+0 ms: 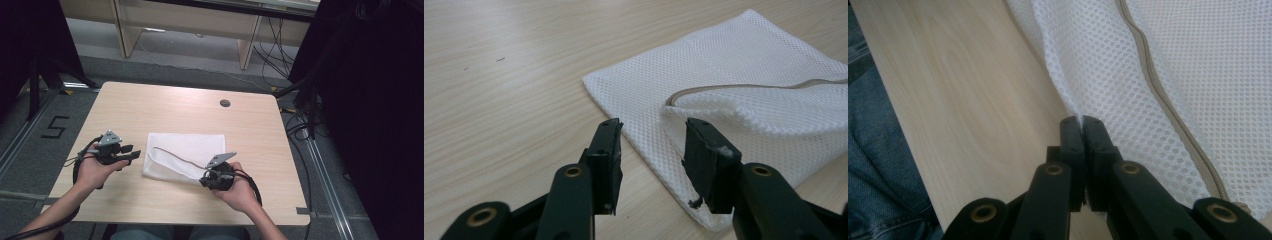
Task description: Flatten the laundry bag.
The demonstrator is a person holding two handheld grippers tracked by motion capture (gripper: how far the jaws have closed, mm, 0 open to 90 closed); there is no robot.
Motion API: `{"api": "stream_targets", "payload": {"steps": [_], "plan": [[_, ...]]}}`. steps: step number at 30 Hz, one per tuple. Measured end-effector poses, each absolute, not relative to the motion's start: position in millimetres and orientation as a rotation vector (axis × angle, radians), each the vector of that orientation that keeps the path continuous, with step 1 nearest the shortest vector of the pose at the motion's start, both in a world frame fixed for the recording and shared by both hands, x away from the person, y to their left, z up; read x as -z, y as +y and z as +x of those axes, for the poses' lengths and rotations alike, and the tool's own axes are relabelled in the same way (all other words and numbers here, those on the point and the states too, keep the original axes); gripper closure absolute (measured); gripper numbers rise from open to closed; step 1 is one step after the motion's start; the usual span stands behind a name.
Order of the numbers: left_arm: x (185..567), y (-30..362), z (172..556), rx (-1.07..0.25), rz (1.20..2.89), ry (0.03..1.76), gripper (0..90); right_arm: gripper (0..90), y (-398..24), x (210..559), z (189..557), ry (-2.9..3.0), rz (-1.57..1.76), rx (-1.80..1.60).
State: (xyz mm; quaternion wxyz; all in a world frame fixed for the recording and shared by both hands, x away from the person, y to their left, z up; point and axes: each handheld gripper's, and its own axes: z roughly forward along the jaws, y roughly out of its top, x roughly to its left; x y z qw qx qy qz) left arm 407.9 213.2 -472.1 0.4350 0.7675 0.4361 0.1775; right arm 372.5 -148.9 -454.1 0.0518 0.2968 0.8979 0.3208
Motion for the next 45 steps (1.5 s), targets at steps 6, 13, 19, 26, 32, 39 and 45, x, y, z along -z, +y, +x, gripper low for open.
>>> {"api": "stream_targets", "payload": {"steps": [6,13,19,26,32,39,45], "plan": [[473.9,208.7,409.1,-0.441,1.887,1.073,56.7,89.4,-151.1,456.6,365.7,2.76,0.905,-0.953],[473.2,198.0,434.8,-0.422,1.894,1.069,57.8,89.3,-148.1,460.6,365.7,2.794,0.897,-0.903],[474.4,186.3,458.9,-0.406,1.986,1.048,63.0,89.3,-149.6,460.9,366.1,2.807,0.878,-0.901],[478.9,170.1,490.6,-0.343,2.08,1.043,69.6,89.3,-151.6,465.0,364.7,2.819,0.855,-0.884],[492.3,160.0,504.6,-0.299,2.16,1.066,72.7,89.3,-150.9,465.4,363.7,2.823,0.87,-0.874],[501.5,149.9,506.5,-0.272,2.253,1.04,80.5,89.4,-150.2,465.2,362.8,2.837,0.872,-0.853],[499.9,144.8,506.5,-0.313,2.303,1.013,82.9,89.7,-150.0,463.9,361.4,2.853,0.82,-0.858]]}}
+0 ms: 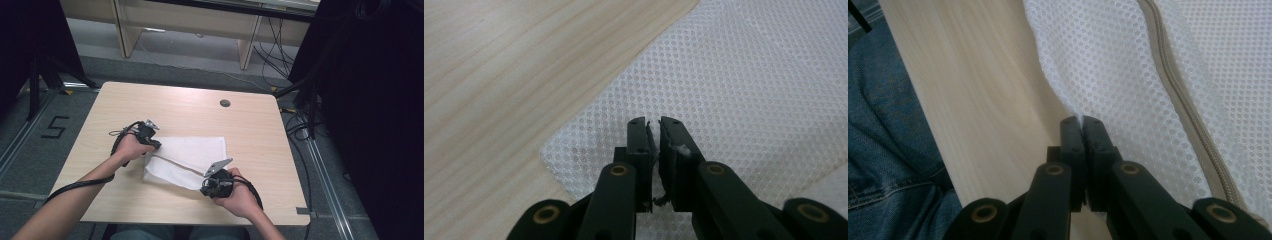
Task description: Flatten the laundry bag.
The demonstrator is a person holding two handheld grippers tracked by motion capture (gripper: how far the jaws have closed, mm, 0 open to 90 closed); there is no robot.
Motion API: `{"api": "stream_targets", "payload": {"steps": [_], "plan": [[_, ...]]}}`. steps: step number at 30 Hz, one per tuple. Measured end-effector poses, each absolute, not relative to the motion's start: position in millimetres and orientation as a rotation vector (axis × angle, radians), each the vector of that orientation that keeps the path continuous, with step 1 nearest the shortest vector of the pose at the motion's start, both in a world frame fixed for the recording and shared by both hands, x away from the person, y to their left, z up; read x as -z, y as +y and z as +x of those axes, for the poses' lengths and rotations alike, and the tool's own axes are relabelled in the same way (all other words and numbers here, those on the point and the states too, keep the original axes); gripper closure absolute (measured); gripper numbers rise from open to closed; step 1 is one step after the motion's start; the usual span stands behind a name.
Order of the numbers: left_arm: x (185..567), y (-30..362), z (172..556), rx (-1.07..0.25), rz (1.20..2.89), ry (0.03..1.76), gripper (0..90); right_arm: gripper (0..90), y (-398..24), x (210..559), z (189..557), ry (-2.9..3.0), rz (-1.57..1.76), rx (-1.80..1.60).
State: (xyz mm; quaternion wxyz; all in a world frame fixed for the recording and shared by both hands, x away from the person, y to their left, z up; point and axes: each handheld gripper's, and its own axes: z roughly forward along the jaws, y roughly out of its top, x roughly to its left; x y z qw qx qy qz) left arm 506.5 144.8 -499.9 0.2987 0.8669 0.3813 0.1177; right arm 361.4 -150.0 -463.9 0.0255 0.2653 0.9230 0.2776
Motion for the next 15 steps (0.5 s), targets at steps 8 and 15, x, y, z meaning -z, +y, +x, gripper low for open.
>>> {"api": "stream_targets", "payload": {"steps": [8,15], "plan": [[498.6,141.8,509.0,-0.32,2.318,1.022,83.4,89.7,-151.1,462.0,347.6,2.919,0.819,-0.863],[498.0,138.8,513.9,-0.355,2.337,1.018,83.5,89.7,-150.9,462.5,336.0,2.956,0.749,-0.845]]}}
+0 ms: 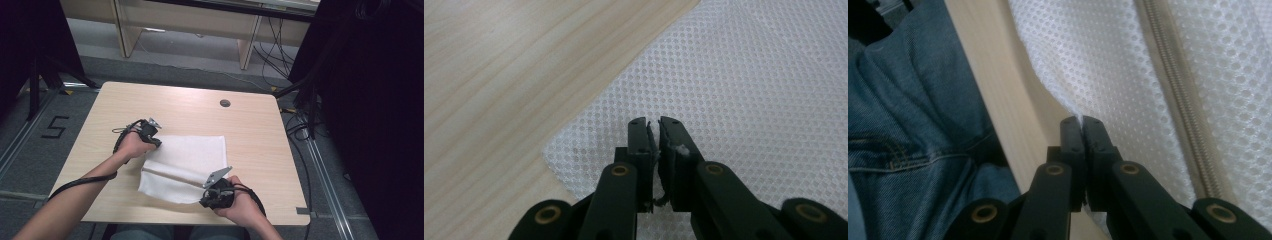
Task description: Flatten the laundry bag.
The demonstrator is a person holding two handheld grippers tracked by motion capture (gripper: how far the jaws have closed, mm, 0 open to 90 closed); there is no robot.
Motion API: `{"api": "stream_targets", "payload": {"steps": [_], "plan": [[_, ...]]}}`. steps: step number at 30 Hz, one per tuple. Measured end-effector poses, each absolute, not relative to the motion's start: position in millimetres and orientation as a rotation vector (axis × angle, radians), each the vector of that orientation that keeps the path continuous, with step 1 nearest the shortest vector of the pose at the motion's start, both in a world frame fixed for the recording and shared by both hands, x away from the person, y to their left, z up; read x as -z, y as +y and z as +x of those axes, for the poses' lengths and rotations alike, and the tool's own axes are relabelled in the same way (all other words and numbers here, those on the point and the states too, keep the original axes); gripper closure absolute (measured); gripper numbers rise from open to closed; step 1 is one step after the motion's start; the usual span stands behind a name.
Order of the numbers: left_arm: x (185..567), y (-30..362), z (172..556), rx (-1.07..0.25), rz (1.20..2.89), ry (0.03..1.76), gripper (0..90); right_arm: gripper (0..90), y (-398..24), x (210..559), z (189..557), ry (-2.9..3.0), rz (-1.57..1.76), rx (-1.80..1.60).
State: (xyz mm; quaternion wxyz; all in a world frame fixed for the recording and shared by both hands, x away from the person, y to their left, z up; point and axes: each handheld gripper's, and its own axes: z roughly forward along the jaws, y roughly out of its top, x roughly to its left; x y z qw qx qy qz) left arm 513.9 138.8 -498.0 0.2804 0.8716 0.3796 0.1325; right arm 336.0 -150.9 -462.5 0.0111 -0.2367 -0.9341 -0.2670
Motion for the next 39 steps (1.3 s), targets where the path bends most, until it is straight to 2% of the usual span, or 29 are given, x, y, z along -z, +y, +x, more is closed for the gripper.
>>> {"api": "stream_targets", "payload": {"steps": [22,26,30,34,39], "plan": [[498.6,131.4,520.7,-0.472,2.348,1.023,82.2,87.7,-146.9,473.8,324.8,-2.885,-0.682,0.662],[499.0,130.4,520.3,-0.488,2.347,1.022,81.1,79.0,-146.8,473.2,325.0,-2.857,-0.684,0.687],[497.4,130.5,514.0,-0.441,2.309,1.021,75.6,70.3,-151.3,467.2,328.8,-2.821,-0.693,0.753],[488.4,126.7,493.3,-0.429,2.324,0.908,73.6,63.2,-162.1,456.1,336.2,-2.747,-0.798,0.864],[474.2,121.3,456.2,-0.292,2.364,0.765,71.3,61.2,-180.2,453.8,349.9,-2.719,-1.024,0.933]]}}
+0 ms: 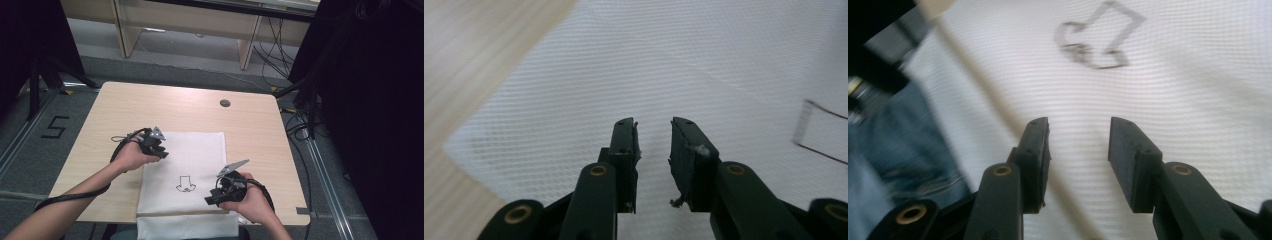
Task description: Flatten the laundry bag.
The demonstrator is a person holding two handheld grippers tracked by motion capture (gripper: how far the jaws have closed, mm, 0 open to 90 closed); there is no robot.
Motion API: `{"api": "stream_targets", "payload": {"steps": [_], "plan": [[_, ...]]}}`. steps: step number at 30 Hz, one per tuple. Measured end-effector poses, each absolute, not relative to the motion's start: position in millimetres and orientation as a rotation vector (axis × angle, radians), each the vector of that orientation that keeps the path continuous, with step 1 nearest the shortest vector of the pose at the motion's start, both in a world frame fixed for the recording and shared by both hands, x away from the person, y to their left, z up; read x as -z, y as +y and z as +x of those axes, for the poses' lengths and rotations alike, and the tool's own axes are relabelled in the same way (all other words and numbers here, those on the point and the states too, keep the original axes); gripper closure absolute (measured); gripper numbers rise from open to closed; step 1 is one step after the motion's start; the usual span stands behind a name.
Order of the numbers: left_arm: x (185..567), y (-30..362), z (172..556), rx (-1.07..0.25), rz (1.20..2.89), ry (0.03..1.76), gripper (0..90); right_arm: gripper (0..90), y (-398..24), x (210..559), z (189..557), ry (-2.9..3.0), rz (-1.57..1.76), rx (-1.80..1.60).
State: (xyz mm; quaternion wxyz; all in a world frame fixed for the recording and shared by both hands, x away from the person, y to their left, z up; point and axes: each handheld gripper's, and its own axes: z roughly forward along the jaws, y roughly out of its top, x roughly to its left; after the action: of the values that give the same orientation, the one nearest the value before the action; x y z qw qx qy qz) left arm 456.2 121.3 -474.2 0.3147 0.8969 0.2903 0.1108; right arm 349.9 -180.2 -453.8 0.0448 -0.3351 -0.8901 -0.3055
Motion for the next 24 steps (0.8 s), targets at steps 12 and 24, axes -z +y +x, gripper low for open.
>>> {"api": "stream_targets", "payload": {"steps": [12,24], "plan": [[475.3,134.1,383.6,-0.114,2.433,0.594,69.6,85.6,-197.6,465.6,377.7,-2.746,-1.323,0.881],[492.9,134.0,366.6,-0.132,2.531,0.613,80.7,88.5,-191.2,475.8,378.1,-2.884,-1.269,0.725]]}}
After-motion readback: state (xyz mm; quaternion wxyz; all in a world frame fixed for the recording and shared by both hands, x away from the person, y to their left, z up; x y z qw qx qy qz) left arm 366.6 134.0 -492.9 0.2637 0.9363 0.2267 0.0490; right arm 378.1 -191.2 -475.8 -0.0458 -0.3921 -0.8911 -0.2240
